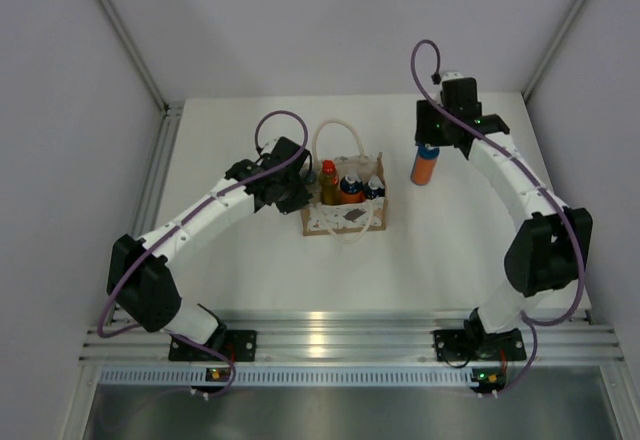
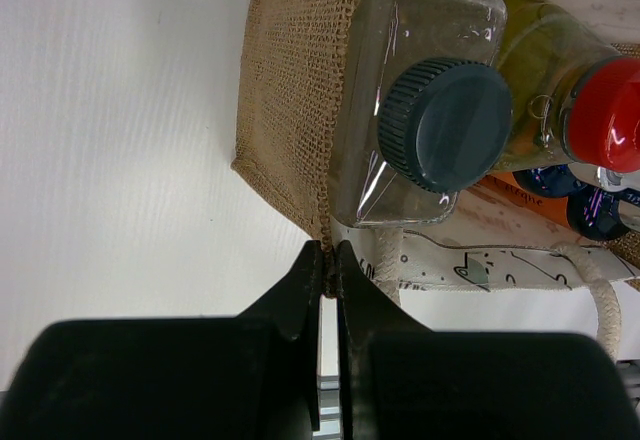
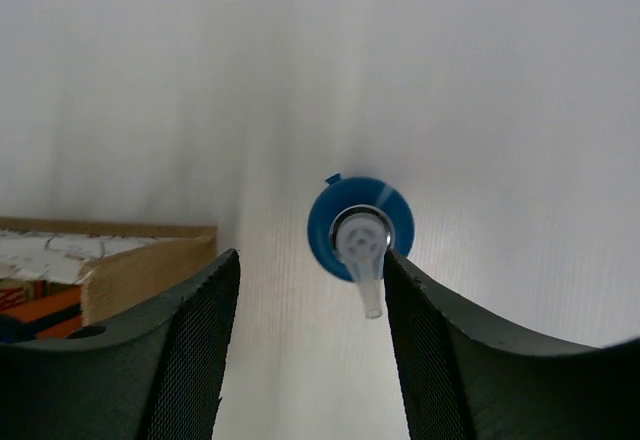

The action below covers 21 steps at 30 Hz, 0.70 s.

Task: Take the personal care products out of the canvas bag

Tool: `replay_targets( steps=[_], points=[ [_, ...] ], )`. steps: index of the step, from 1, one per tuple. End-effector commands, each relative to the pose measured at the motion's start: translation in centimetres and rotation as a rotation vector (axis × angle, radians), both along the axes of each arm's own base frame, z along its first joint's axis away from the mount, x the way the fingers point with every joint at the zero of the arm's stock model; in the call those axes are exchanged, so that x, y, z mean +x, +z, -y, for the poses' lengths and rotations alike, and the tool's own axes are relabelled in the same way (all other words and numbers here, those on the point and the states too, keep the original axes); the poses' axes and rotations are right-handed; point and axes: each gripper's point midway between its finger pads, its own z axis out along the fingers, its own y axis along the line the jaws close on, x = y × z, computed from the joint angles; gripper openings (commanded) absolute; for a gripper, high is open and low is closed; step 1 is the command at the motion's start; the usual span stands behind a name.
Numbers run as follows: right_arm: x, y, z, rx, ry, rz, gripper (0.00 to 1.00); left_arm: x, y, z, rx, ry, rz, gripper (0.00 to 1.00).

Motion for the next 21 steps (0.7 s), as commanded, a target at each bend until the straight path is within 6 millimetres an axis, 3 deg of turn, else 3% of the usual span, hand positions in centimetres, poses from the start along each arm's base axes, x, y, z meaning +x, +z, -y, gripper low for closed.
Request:
replay_targets(
  steps=[1,2,8,11,21],
  points=[
    [-2.4,8.0,-3.9,0.037,0.135,0.163,0.57,-0.6,-0.7,-0.4,0.026,-0.014,-0.021,0.0],
    [-3.4,8.0,-5.8,0.035,0.187,0.159,0.56,-0.5,-0.8,-0.3,0.025,-0.014,-0.022,0.0],
    [-9.0,7.3,-12.5,0.008,0.389,0.104,0.52,-0.3,-0.6,-0.2,0.025,-0.02,-0.019,0.0],
    [-10.3,6.4,-13.8,0.008,0.411,0.055,0.5,-0.2,-0.5,-0.1,0.024,-0.019,-0.016,0.0],
    [-12.3,1.7,-13.6,-0.062,0.419,-0.112,0.4,-0.1,-0.4,-0.1,0.022,-0.017,-0.013,0.0]
  ],
)
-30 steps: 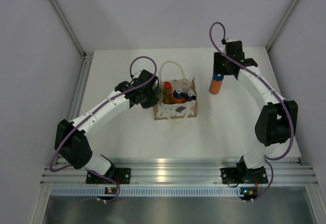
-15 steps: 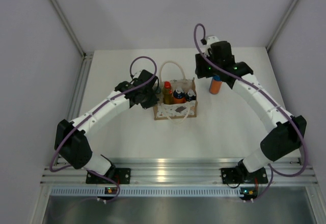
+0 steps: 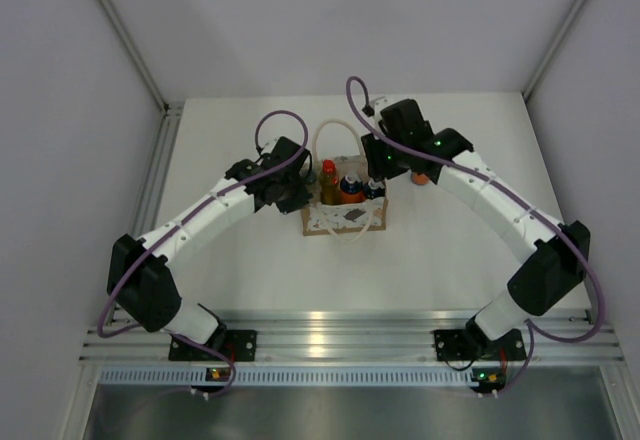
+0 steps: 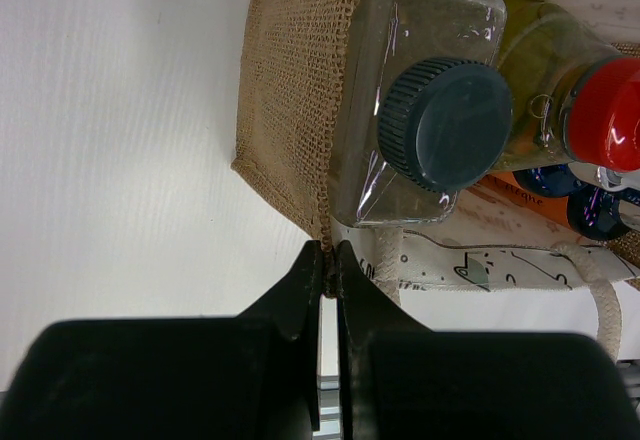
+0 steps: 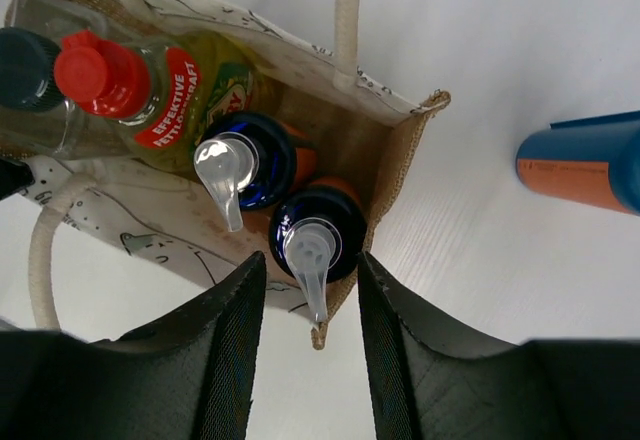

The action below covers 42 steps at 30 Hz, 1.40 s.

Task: Take the personal care products out of the canvas bag

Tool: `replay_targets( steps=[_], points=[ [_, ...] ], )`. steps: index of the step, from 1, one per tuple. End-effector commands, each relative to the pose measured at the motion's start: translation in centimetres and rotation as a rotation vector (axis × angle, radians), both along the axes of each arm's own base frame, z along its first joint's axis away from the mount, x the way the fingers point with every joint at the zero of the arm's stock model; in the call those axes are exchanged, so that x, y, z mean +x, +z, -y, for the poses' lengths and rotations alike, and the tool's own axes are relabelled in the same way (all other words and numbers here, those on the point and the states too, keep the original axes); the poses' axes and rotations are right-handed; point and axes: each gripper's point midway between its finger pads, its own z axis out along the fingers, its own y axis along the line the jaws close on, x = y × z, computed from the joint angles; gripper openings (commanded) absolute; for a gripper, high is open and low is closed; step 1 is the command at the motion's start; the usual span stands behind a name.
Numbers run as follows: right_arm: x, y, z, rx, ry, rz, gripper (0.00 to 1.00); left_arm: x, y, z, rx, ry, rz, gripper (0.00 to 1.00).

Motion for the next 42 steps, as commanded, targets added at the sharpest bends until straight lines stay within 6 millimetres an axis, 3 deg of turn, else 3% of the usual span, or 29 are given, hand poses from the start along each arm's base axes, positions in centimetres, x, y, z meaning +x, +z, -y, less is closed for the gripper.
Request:
replay_targets(
  steps=[1,16,25,30,42],
  points=[
    [-1.3,-1.2,0.0,-0.039,0.014,-0.055,0.4,-0.2,-0.4,-0.1,0.024,-0.017,-0.014,0.0],
    [-0.5,-4.2,-0.5,-0.097,0.032,-0.11,0.3,-0.1,-0.4,-0.1,0.021,-0.01,-0.015,0.0],
    [-0.6,-4.0,-0.2,-0.101,0.023,-0.104,0.05,-0.1,-0.5,-0.1,0.02,-0.006,-0.018,0.0],
    [-0.3,-2.1,-0.4,-0.074,0.015,-0.066,0.0,0.0,-0.5,0.0,0.019,-0.006,-0.019,0.0],
    [0.4,6.7,0.1,0.006,-0.028,0.088,0.0,0.1,-0.5,0.1,0.02,-0.006,-0.018,0.0]
  ],
)
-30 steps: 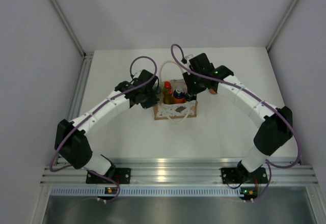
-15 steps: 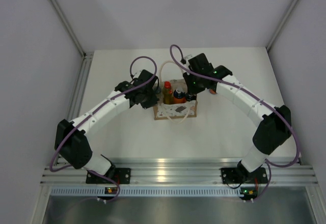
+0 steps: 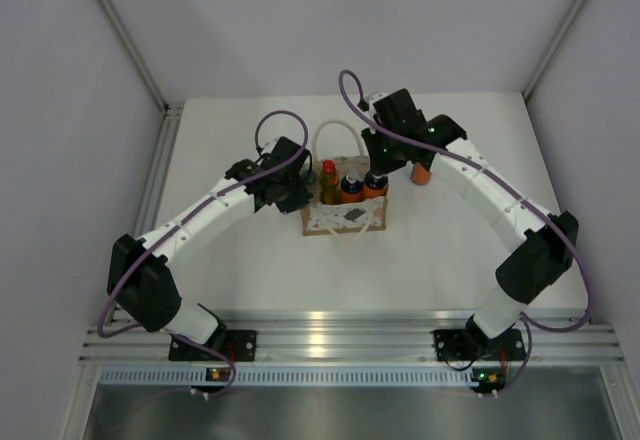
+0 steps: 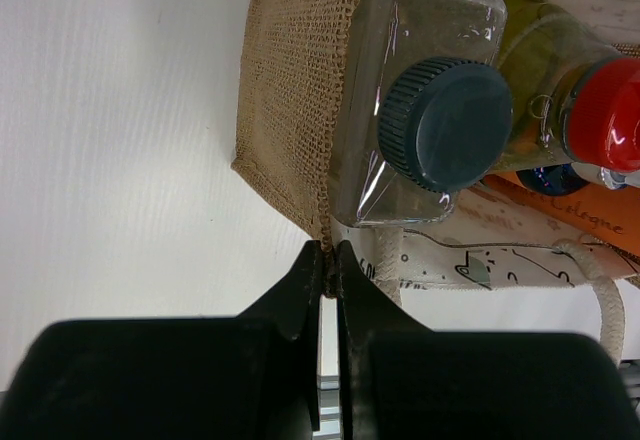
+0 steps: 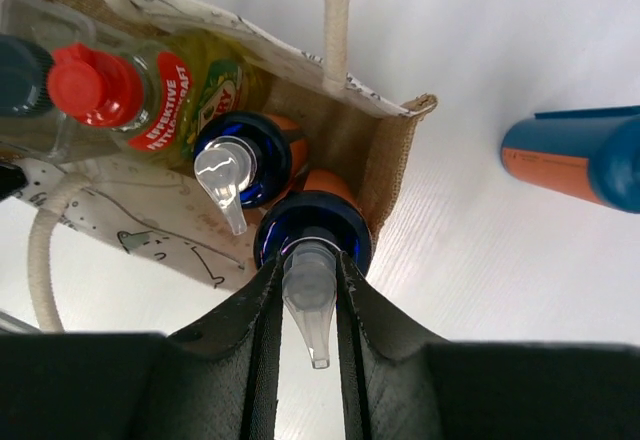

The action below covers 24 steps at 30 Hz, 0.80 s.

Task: Take the personal care products out of the canvas bag

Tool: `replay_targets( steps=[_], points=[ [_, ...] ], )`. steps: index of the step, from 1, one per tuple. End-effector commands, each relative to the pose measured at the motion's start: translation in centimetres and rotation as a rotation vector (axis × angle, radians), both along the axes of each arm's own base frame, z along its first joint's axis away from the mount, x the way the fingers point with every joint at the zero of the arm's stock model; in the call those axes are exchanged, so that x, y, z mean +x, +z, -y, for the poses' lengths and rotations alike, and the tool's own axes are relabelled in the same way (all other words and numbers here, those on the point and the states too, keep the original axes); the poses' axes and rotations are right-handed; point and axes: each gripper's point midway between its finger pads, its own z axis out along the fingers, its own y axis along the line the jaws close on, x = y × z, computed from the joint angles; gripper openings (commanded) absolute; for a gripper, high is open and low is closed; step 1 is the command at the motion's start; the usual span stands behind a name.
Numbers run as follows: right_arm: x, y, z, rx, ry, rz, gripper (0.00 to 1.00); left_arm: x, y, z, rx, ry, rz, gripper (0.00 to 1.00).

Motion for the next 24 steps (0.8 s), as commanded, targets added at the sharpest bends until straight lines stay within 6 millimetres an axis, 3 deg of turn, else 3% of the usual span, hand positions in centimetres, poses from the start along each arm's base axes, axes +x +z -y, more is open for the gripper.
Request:
replay_targets(
  steps=[1,8,15,21,24],
  points=[
    [0.2,7.6,0.1,0.084,-0.022,0.171,0.0,0.1,-0.5,0.0,0.021,-0.007,-0.018,0.0],
    [0.2,12.8,1.0,0.128,-0.047,0.267,0.0,0.0,-0.6,0.2,0.017,-0.011,-0.024,0.0],
    [0.1,19.4,3.2,0.204,-0.122,0.407,0.0,0.0,-0.7,0.2,0.019,-0.015,-0.026,0.0],
    [0.0,22.3,6.4,0.231,-0.217,0.484,0.0,-0.1,-0.6,0.1,0.018,-0.019,-0.022,0.0],
    [0.3,22.2,8.4,0.223,-0.274,0.488,0.0,-0.2,-0.5,0.1,0.014,-0.02,-0.024,0.0]
  ],
)
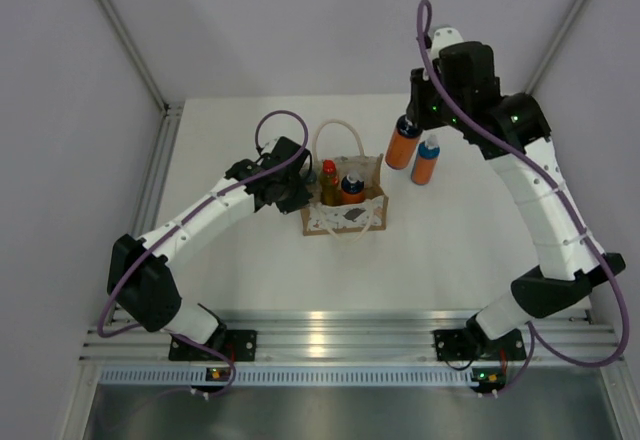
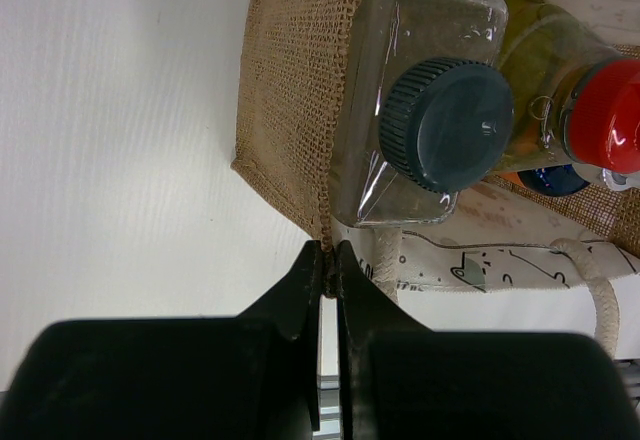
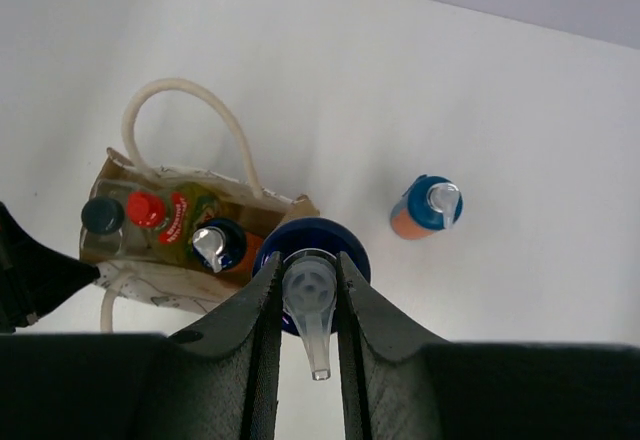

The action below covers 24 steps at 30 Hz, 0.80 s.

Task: Take the personal care products out of the canvas bag

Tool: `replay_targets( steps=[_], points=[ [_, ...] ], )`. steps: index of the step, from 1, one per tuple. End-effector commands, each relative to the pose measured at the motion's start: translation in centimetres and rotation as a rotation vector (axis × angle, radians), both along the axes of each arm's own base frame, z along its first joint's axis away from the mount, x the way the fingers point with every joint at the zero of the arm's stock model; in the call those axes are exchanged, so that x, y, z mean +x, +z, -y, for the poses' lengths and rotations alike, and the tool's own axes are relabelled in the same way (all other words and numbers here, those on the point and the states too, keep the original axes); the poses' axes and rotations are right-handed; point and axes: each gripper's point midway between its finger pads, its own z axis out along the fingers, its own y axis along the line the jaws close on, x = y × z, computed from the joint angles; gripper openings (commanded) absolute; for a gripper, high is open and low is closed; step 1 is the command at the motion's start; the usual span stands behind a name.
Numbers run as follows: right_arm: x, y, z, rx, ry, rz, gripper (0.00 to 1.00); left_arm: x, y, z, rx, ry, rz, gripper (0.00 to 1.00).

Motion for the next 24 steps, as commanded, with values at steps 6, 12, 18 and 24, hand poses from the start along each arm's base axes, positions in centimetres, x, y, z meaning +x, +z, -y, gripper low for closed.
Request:
replay_targets(
  steps=[6,12,18,24],
  points=[
    [0.3,2.3,8.6,0.061,-0.262,0.083,0.0,-0.2,-0.3,0.1,0.01,-0.025,-0.019,0.0],
    [1.0,-0.6,13.7,0.049,-0.408,0.044,0.0,-0.3,-0.2,0.2,0.007,-0.028,-0.018,0.0],
    [2.6,-3.9,17.6,0.06,-0.515,0.027,0.0,-0.4,0.0,0.3,0.002,-0.034,-0.015,0.0],
    [5.3,-6.2,19.5,0.098,-0.559,0.044,0.0,-0.5,0.1,0.2,0.001,-0.039,-0.012,0.0]
  ],
)
